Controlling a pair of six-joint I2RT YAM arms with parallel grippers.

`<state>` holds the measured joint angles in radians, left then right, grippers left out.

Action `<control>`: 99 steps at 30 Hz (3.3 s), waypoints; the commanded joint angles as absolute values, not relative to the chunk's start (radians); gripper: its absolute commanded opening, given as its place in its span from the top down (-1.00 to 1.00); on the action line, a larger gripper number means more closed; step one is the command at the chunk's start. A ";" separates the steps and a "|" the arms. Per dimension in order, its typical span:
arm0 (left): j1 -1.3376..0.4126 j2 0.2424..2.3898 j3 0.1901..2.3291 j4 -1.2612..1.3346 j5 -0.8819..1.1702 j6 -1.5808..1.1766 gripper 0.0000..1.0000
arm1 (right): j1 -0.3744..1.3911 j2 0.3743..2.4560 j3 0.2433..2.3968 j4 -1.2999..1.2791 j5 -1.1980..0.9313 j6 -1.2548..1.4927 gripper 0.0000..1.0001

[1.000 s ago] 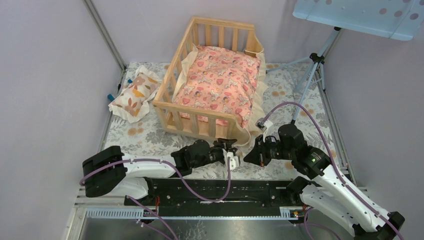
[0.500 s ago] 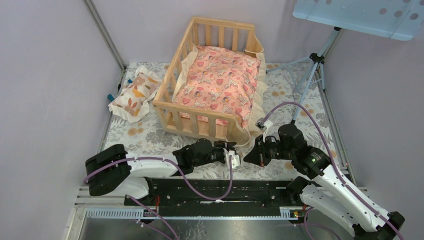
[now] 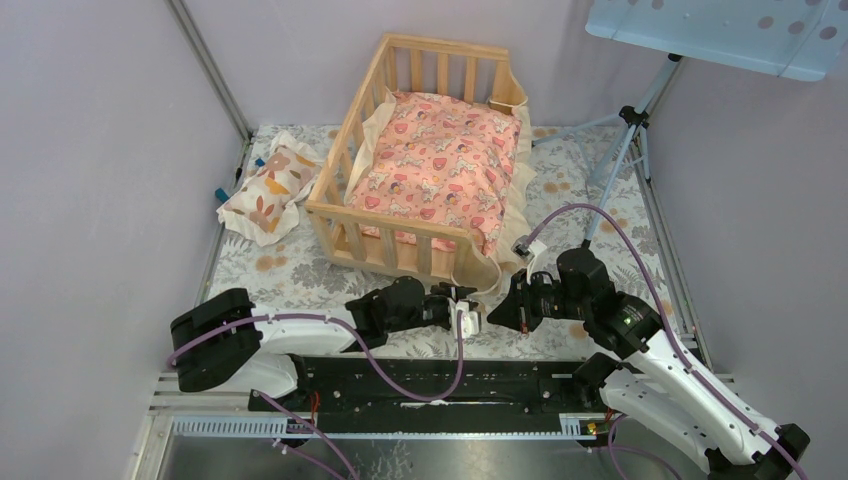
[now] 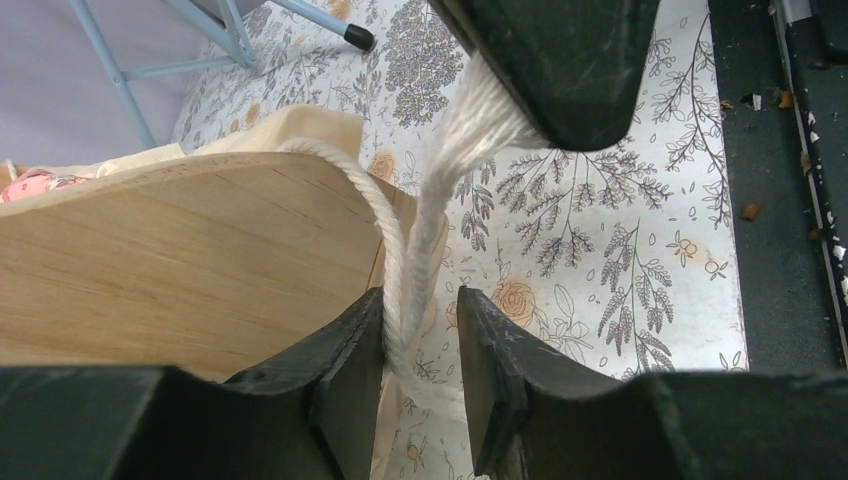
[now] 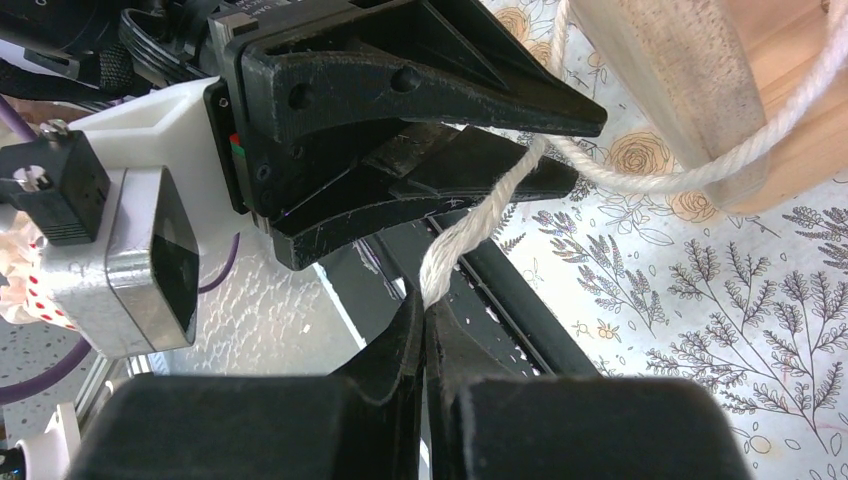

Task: Set up the pet bed
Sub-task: Tie the ropes to the bed frame.

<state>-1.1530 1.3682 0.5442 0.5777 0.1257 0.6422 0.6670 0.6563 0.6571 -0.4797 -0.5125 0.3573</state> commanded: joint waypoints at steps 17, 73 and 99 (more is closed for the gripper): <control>-1.149 1.373 0.643 0.559 0.183 0.596 0.74 | 0.665 0.646 0.680 -0.442 -0.490 0.375 1.00; -1.082 1.340 0.753 0.298 0.367 0.195 1.00 | 0.665 0.722 0.686 -0.330 -0.245 0.350 0.23; -1.065 1.348 0.731 0.335 0.420 0.154 1.00 | 0.664 0.757 0.667 -0.187 -0.259 0.421 0.30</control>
